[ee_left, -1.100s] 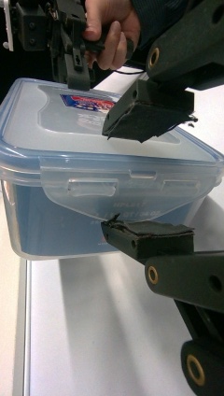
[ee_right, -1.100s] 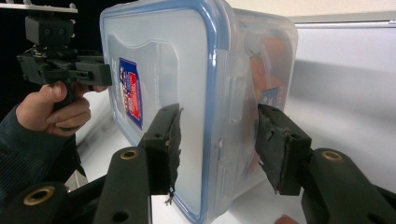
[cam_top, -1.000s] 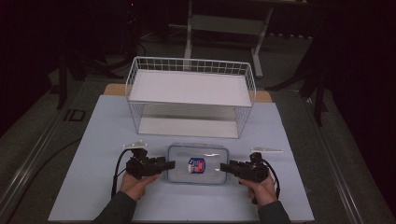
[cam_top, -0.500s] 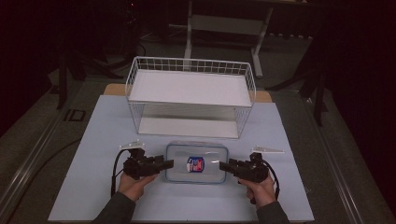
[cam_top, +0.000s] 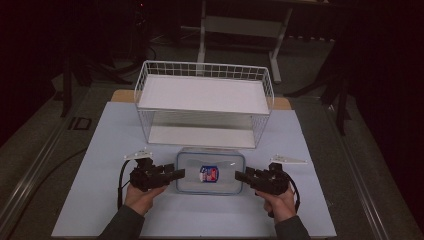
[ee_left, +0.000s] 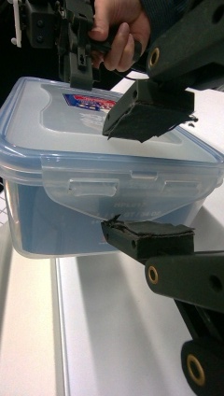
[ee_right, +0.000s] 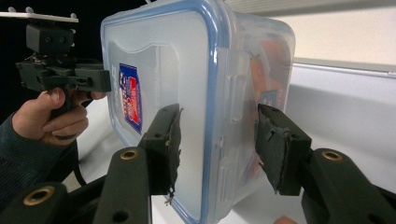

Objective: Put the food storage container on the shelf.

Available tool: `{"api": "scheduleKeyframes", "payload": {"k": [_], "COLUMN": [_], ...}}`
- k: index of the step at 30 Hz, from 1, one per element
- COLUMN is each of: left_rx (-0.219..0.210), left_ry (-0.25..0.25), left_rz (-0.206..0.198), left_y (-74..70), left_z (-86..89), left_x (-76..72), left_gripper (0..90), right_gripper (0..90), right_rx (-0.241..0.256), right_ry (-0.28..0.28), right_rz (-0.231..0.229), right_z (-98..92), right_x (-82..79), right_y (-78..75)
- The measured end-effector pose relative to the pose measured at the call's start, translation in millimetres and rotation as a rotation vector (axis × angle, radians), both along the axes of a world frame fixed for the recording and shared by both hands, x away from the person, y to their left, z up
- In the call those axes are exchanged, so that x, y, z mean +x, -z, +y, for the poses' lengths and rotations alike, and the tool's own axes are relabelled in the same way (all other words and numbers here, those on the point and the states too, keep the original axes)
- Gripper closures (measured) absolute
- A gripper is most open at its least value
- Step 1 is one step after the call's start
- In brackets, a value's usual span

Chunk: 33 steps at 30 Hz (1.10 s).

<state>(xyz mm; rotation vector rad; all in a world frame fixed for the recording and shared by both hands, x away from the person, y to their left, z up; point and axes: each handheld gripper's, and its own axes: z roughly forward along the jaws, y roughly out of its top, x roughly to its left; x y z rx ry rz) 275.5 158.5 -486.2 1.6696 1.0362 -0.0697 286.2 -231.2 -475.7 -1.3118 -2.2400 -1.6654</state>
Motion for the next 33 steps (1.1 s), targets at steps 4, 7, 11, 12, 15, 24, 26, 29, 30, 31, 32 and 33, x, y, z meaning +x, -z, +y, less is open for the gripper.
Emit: {"api": "scheduleKeyframes", "payload": {"k": [4,7,11,12,15,24,26,29,30,31,32,33], "left_rx": [-0.001,0.001,0.004,0.006,0.003,0.004,0.005,0.004,0.003,0.002,0.001,0.001], "left_ry": [0.000,0.001,0.001,0.001,-0.002,-0.004,-0.004,-0.003,-0.003,-0.004,-0.004,-0.005], "left_rz": [-0.015,-0.024,-0.037,-0.040,-0.046,-0.076,-0.082,-0.085,-0.088,-0.090,-0.093,-0.095], "left_y": [-3.5,-6.0,-9.4,-10.0,-12.2,-20.8,-22.4,-24.0,-25.1,-25.9,-26.9,-28.0], "left_z": [0.7,1.7,3.0,3.2,2.8,4.3,4.7,4.9,5.3,5.5,5.9,6.4], "left_x": [-0.7,-1.1,-1.7,-1.8,-2.6,-4.3,-4.5,-4.7,-4.8,-4.9,-5.1,-5.3], "left_gripper": [48.5,48.5,48.5,48.5,48.6,48.6,48.6,48.6,48.6,48.6,48.6,48.6], "right_gripper": [51.4,51.4,51.5,51.5,51.5,51.5,51.4,51.5,51.5,51.5,51.5,51.5], "right_rx": [0.003,0.005,0.010,0.011,0.014,0.019,0.021,0.022,0.021,0.022,0.023,0.024], "right_ry": [0.001,0.000,-0.001,0.000,0.000,0.000,0.001,0.001,0.000,0.000,0.001,-0.001], "right_rz": [-0.017,-0.026,-0.032,-0.031,-0.041,-0.076,-0.083,-0.090,-0.093,-0.095,-0.100,-0.103], "right_z": [0.4,1.1,2.4,2.6,2.5,3.6,4.0,4.2,4.3,4.6,4.9,5.1], "right_x": [-1.2,-1.7,-2.3,-2.5,-2.7,-4.5,-4.9,-5.0,-4.9,-5.1,-5.1,-5.2], "right_y": [-3.5,-5.6,-7.5,-8.1,-9.7,-17.5,-19.1,-20.7,-21.4,-22.7,-23.7,-24.8]}}
